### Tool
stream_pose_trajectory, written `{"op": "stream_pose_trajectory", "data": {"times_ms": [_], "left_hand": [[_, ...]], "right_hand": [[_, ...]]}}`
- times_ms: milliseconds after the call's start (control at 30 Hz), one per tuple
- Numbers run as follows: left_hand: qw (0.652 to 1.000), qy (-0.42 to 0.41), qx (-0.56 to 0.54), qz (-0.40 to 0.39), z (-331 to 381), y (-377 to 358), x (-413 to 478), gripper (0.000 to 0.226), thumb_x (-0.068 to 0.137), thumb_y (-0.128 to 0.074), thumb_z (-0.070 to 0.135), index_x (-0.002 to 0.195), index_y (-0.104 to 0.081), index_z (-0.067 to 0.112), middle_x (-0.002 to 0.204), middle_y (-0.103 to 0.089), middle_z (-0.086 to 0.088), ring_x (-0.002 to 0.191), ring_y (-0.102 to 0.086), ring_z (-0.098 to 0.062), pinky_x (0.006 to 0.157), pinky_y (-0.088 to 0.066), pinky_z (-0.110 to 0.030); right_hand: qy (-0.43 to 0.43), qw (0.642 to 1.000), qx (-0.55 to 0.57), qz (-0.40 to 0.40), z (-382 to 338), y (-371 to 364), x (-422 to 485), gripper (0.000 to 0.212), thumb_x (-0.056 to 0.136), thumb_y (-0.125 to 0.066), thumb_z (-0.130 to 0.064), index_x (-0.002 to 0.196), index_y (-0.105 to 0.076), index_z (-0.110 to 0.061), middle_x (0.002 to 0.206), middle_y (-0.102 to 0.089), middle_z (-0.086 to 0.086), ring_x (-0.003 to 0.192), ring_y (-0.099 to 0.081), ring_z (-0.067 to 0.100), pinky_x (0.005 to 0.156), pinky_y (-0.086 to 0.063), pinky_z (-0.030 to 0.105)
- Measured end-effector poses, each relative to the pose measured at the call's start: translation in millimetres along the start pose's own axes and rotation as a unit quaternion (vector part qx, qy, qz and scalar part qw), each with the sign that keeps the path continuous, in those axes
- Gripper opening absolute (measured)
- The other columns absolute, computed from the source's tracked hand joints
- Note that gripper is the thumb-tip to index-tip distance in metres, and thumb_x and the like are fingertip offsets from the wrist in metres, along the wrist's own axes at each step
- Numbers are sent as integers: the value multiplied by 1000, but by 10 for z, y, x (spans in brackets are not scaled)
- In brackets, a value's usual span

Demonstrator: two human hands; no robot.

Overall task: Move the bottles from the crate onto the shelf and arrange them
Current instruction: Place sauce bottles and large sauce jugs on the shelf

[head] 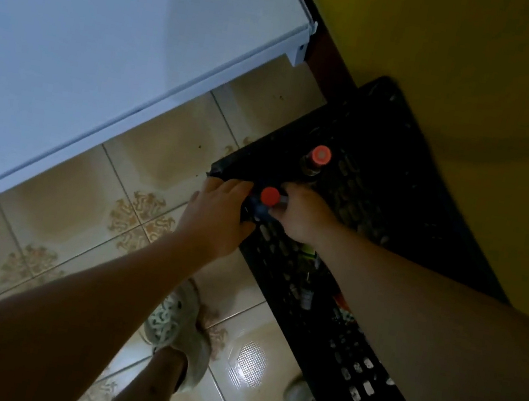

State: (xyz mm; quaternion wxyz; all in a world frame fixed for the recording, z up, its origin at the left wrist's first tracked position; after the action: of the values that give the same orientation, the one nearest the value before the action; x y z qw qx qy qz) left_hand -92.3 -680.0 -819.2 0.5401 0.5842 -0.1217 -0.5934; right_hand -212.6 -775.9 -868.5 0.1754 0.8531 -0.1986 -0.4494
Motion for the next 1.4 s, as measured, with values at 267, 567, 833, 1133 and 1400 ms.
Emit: {"op": "stream_pose_trajectory", "data": {"times_ms": [267,567,833,1133,1400], "left_hand": [[991,37,-112,-61,3,154,-2,79,80,-70,30,146,-29,15,147,-38,-7,135,-32,-31,108,-34,-43],[925,-48,-335,-174,665,1269,-819,111,71,-82,12,146,-2,32,142,-34,9,130,-39,-12,88,-38,-20],[897,-147,-414,-51,1325,3134,-2204,96,56,-87,20,133,-32,37,116,-55,24,110,-59,-5,81,-49,-13],[806,-140,-554,155,1957,4356,-3823,64,61,-84,11,111,-48,30,99,-65,5,79,-66,2,71,-55,-19],[791,-215,-533,211,1779,4919,-4942,86,43,-77,41,121,-43,51,113,-62,-1,100,-65,-14,78,-53,-26]], "right_hand": [[12,998,21,57,-50,311,-528,25,98,-50,-30,82,-48,-10,85,-56,11,83,-55,29,58,-31,31],[70,991,84,79,-1004,1539,-2366,37,98,-50,-24,66,-32,-23,65,-29,-4,52,-34,4,53,-29,16],[146,926,205,282,-2299,2651,-4056,18,90,-48,-41,93,-56,-24,81,-60,-3,72,-55,5,69,-46,34],[314,884,249,243,-3469,3265,-5294,85,91,-62,-25,148,-3,-48,137,-43,-19,112,-56,0,87,-54,32],[368,864,256,231,-4266,3378,-6209,52,91,-61,-34,128,-36,-61,100,-64,-7,74,-69,5,58,-57,32]]}}
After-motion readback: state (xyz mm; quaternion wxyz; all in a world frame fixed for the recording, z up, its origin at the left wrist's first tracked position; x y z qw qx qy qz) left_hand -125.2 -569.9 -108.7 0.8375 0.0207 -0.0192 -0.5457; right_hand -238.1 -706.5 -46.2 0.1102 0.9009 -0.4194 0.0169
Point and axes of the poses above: each hand's wrist, its own x-axis towards the middle knuckle, its own y-axis out of the back of the hand, z = x × y, the point moved 1 cm from there along x, towards the middle knuckle
